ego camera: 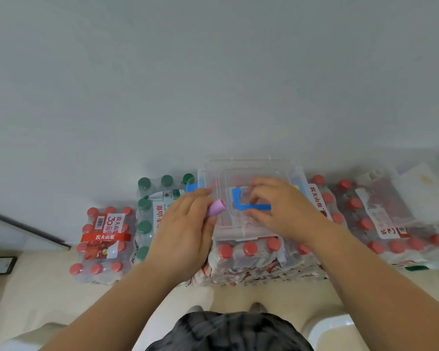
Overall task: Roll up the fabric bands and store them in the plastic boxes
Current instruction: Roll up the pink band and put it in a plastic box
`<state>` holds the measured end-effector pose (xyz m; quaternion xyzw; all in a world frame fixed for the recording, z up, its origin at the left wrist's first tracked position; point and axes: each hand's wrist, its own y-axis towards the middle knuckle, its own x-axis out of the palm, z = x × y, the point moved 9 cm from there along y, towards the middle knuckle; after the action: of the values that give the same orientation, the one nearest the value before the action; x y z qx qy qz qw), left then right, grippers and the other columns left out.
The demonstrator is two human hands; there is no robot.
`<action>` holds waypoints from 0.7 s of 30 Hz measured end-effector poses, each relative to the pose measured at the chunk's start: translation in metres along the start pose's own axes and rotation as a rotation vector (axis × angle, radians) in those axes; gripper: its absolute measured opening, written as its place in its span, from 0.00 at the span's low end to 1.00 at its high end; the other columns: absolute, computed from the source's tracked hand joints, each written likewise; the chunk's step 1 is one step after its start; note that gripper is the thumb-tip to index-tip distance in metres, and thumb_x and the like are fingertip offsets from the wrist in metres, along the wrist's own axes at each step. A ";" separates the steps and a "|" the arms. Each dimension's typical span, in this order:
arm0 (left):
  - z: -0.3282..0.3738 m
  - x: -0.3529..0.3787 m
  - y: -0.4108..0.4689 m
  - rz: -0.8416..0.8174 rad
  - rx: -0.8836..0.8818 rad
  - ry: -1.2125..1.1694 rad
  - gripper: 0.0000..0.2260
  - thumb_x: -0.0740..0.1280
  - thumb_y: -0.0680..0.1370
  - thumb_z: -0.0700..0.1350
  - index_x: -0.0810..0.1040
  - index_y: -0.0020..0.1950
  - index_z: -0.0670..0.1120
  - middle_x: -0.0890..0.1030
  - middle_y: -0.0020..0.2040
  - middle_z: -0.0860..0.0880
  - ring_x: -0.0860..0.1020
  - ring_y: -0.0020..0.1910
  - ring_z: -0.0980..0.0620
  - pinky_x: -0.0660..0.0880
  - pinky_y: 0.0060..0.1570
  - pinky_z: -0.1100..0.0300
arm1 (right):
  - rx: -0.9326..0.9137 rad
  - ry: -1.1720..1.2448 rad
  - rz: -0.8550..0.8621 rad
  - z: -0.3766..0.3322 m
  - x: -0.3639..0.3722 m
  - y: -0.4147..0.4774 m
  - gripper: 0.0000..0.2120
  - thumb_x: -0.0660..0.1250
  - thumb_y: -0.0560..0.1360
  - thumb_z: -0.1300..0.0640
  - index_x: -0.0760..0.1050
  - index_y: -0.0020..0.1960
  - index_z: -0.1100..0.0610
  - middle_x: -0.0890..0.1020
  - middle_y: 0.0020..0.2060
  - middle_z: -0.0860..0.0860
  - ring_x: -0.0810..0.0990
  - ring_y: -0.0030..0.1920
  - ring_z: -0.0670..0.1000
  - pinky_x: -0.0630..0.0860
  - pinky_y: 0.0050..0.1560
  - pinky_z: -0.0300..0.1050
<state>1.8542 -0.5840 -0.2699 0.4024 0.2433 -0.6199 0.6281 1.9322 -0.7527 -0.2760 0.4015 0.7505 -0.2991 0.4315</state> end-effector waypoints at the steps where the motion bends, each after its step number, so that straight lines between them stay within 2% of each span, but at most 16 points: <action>1: 0.002 0.007 0.000 -0.051 0.011 0.007 0.15 0.56 0.85 0.54 0.76 0.63 0.46 0.79 0.65 0.49 0.73 0.66 0.51 0.67 0.67 0.58 | -0.030 -0.064 -0.050 0.002 -0.001 -0.001 0.07 0.72 0.76 0.50 0.80 0.49 0.52 0.78 0.64 0.48 0.73 0.66 0.49 0.67 0.66 0.40; 3: -0.001 0.015 -0.001 -0.099 0.010 0.026 0.18 0.56 0.85 0.55 0.75 0.67 0.46 0.78 0.67 0.50 0.73 0.68 0.52 0.65 0.70 0.60 | -0.063 -0.198 -0.057 0.007 -0.007 -0.003 0.07 0.70 0.77 0.50 0.81 0.52 0.51 0.77 0.67 0.48 0.71 0.69 0.52 0.64 0.70 0.44; 5: -0.002 0.016 0.000 -0.102 -0.004 0.026 0.19 0.56 0.85 0.55 0.75 0.67 0.46 0.79 0.66 0.50 0.73 0.68 0.52 0.62 0.68 0.63 | -0.033 -0.266 -0.042 0.009 -0.010 -0.004 0.09 0.69 0.77 0.49 0.81 0.55 0.51 0.77 0.67 0.48 0.72 0.68 0.54 0.66 0.69 0.48; 7: 0.001 0.012 0.003 -0.080 -0.004 0.019 0.17 0.56 0.85 0.55 0.77 0.64 0.47 0.81 0.61 0.51 0.76 0.62 0.53 0.65 0.63 0.65 | -0.015 -0.274 -0.047 0.009 -0.008 -0.005 0.10 0.68 0.78 0.49 0.80 0.57 0.51 0.76 0.68 0.48 0.73 0.67 0.55 0.67 0.69 0.48; 9: 0.003 0.009 0.006 -0.054 -0.008 0.013 0.16 0.55 0.85 0.55 0.77 0.60 0.47 0.82 0.56 0.53 0.77 0.55 0.53 0.70 0.57 0.64 | 0.000 -0.261 -0.052 0.010 -0.009 -0.005 0.11 0.70 0.77 0.48 0.81 0.56 0.50 0.76 0.69 0.47 0.73 0.67 0.54 0.67 0.69 0.48; 13: 0.001 0.008 0.010 -0.032 -0.063 0.006 0.19 0.54 0.84 0.57 0.78 0.58 0.48 0.82 0.52 0.53 0.77 0.51 0.53 0.74 0.52 0.59 | -0.025 -0.246 -0.051 0.010 -0.013 0.003 0.10 0.72 0.75 0.47 0.83 0.52 0.51 0.81 0.61 0.48 0.78 0.60 0.56 0.74 0.62 0.53; 18: 0.003 0.003 0.016 0.023 -0.147 -0.042 0.13 0.57 0.83 0.56 0.75 0.51 0.50 0.75 0.41 0.58 0.73 0.42 0.55 0.68 0.43 0.60 | -0.131 -0.386 -0.089 0.005 -0.001 0.000 0.15 0.61 0.81 0.50 0.79 0.55 0.60 0.80 0.59 0.58 0.78 0.57 0.60 0.74 0.60 0.58; 20: 0.005 0.004 0.017 0.004 -0.158 -0.089 0.12 0.56 0.83 0.56 0.75 0.52 0.50 0.76 0.42 0.58 0.72 0.43 0.57 0.68 0.44 0.60 | -0.153 -0.434 -0.064 0.006 0.001 -0.002 0.20 0.52 0.81 0.47 0.76 0.56 0.60 0.81 0.56 0.57 0.79 0.54 0.60 0.76 0.57 0.58; 21: 0.006 0.005 0.017 -0.011 -0.163 -0.107 0.14 0.56 0.83 0.56 0.76 0.56 0.50 0.78 0.47 0.57 0.73 0.47 0.58 0.70 0.48 0.60 | -0.156 -0.432 -0.041 0.007 -0.001 -0.002 0.21 0.50 0.80 0.47 0.75 0.54 0.60 0.81 0.53 0.56 0.79 0.51 0.58 0.76 0.54 0.57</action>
<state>1.8698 -0.5931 -0.2671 0.3150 0.2614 -0.6220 0.6675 1.9336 -0.7592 -0.2780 0.2782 0.6696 -0.3281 0.6054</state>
